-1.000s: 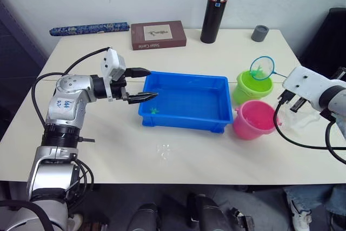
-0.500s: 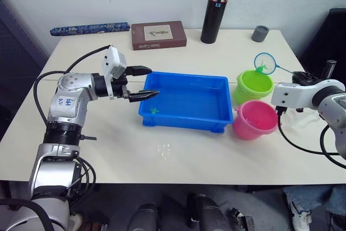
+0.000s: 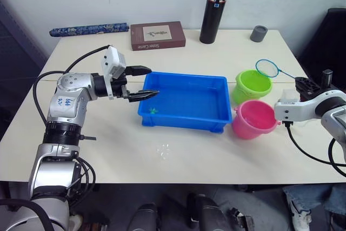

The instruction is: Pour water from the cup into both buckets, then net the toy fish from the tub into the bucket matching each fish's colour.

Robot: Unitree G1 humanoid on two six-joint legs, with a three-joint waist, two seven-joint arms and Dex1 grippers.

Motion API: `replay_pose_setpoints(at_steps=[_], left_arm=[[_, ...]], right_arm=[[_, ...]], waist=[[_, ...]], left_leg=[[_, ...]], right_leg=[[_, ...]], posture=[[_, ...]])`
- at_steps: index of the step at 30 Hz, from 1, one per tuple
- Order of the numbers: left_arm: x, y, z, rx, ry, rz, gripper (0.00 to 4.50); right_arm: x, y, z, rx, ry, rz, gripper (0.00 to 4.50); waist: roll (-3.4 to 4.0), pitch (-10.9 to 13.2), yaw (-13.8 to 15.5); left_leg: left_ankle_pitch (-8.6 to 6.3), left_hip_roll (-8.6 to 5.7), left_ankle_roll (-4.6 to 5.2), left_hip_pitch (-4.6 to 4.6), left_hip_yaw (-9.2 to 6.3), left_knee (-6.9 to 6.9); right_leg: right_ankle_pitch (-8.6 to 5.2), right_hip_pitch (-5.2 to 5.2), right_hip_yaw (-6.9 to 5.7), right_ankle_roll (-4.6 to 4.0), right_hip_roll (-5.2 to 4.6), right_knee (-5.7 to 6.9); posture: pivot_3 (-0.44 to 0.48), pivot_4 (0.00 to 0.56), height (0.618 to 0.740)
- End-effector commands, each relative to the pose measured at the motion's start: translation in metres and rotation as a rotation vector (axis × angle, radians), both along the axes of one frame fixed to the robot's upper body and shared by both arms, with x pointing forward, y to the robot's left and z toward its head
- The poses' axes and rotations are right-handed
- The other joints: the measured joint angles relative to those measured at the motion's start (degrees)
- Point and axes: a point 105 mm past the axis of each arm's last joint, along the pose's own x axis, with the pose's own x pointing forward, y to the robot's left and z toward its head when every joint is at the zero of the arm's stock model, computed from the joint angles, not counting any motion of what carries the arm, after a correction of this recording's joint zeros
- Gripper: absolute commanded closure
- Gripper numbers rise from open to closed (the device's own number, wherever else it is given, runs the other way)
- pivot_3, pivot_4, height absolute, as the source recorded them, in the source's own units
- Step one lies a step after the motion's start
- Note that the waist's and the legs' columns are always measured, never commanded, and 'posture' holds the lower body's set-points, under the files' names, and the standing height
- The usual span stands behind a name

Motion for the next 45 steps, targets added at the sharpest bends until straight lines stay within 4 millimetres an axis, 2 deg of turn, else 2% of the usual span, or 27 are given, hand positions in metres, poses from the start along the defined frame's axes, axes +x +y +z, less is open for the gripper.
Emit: replay_pose_setpoints(at_steps=[1, 4, 5, 10, 16, 19, 23, 27, 31, 35, 40, 45], left_arm=[[-0.003, 0.006, 0.011, -0.005, -0.047, 0.013, 0.03], [-0.003, 0.014, 0.010, -0.005, -0.040, 0.044, 0.03], [-0.002, 0.021, 0.009, 0.002, -0.036, 0.071, 0.03], [-0.008, 0.044, 0.001, 0.034, -0.005, 0.165, 0.03], [-0.023, 0.062, -0.002, 0.032, 0.009, 0.236, 0.03], [-0.036, 0.072, -0.006, 0.020, 0.047, 0.260, 0.03], [-0.046, 0.084, -0.009, 0.021, 0.081, 0.319, 0.03], [-0.055, 0.104, -0.026, 0.107, 0.117, 0.400, 0.03], [-0.061, 0.112, -0.027, 0.091, 0.131, 0.427, 0.03], [-0.063, 0.110, -0.027, 0.092, 0.124, 0.429, 0.03], [-0.064, 0.108, -0.021, 0.088, 0.102, 0.431, 0.03], [-0.065, 0.106, -0.020, 0.086, 0.095, 0.427, 0.03]], right_arm=[[-0.003, 0.010, 0.030, 0.150, -0.087, 0.034, 4.50], [-0.002, 0.022, 0.037, 0.331, -0.054, 0.074, 4.50], [0.000, 0.027, 0.038, 0.451, -0.020, 0.085, 4.50], [0.007, 0.060, 0.027, 0.893, 0.263, 0.120, 4.50], [0.009, 0.102, 0.006, 1.120, 0.622, 0.127, 4.50], [0.014, 0.123, -0.009, 1.126, 0.794, 0.100, 4.50], [0.033, 0.138, -0.032, 1.087, 0.840, 0.047, 4.50], [0.039, 0.155, -0.052, 1.039, 0.896, 0.036, 4.50], [0.039, 0.166, -0.058, 1.026, 0.918, 0.032, 4.50], [0.036, 0.182, -0.063, 1.019, 0.957, 0.053, 4.50], [0.028, 0.219, -0.062, 1.025, 1.017, 0.131, 4.50], [0.024, 0.234, -0.064, 1.026, 1.039, 0.156, 4.50]], waist=[[0.00, 0.00, -0.01], [0.00, 0.00, -0.28], [0.00, 0.00, -0.41], [0.00, 0.00, -0.23], [0.00, 0.00, -0.04], [0.00, 0.00, -0.27], [0.00, 0.00, -0.47], [0.00, 0.00, -0.45], [0.02, 0.01, -0.21], [0.02, 0.01, -0.31], [0.02, 0.01, -0.71], [0.02, 0.01, -1.19]], left_leg=[[0.00, 0.00, 0.00, 0.00, 0.00, 0.00], [0.00, 0.03, -0.02, 0.03, 0.03, 0.01], [0.00, 0.07, -0.02, 0.04, 0.03, 0.02], [-0.02, 0.21, -0.07, 0.10, 0.01, 0.02], [-0.05, 0.19, -0.01, 0.05, -0.08, 0.05], [-0.07, 0.16, 0.03, 0.03, -0.10, 0.05], [-0.08, 0.16, 0.04, 0.03, -0.11, 0.01], [-0.08, 0.13, 0.04, -0.02, -0.09, -0.02], [-0.08, 0.08, 0.04, -0.09, -0.08, -0.01], [-0.08, 0.03, 0.05, -0.09, -0.12, 0.00], [-0.08, 0.03, 0.05, -0.09, -0.10, -0.03], [-0.08, 0.03, 0.04, -0.10, -0.10, -0.05]], right_leg=[[0.00, 0.00, 0.00, 0.00, 0.01, 0.00], [0.00, 0.02, 0.04, 0.01, 0.07, 0.03], [0.00, 0.02, 0.05, 0.00, 0.11, 0.00], [0.00, 0.05, 0.05, -0.01, 0.23, 0.05], [0.00, 0.04, 0.04, -0.02, 0.07, 0.04], [-0.01, 0.03, 0.05, -0.02, -0.01, 0.02], [-0.03, 0.01, 0.04, -0.06, -0.03, 0.03], [-0.04, -0.10, 0.04, -0.08, -0.05, 0.05], [-0.04, -0.18, 0.03, -0.08, -0.12, 0.06], [-0.04, -0.16, 0.00, -0.08, -0.18, 0.07], [-0.04, -0.20, 0.01, -0.08, -0.17, 0.10], [-0.05, -0.23, -0.01, -0.09, -0.17, 0.13]], posture=[[0.000, 0.150, 0.740], [0.000, 0.150, 0.740], [0.000, 0.150, 0.740], [0.000, 0.150, 0.740], [0.000, 0.150, 0.740], [0.000, 0.150, 0.740], [0.000, 0.150, 0.740], [0.000, 0.150, 0.740], [0.000, 0.150, 0.740], [0.000, 0.150, 0.740], [0.000, 0.150, 0.740], [0.000, 0.150, 0.740]])
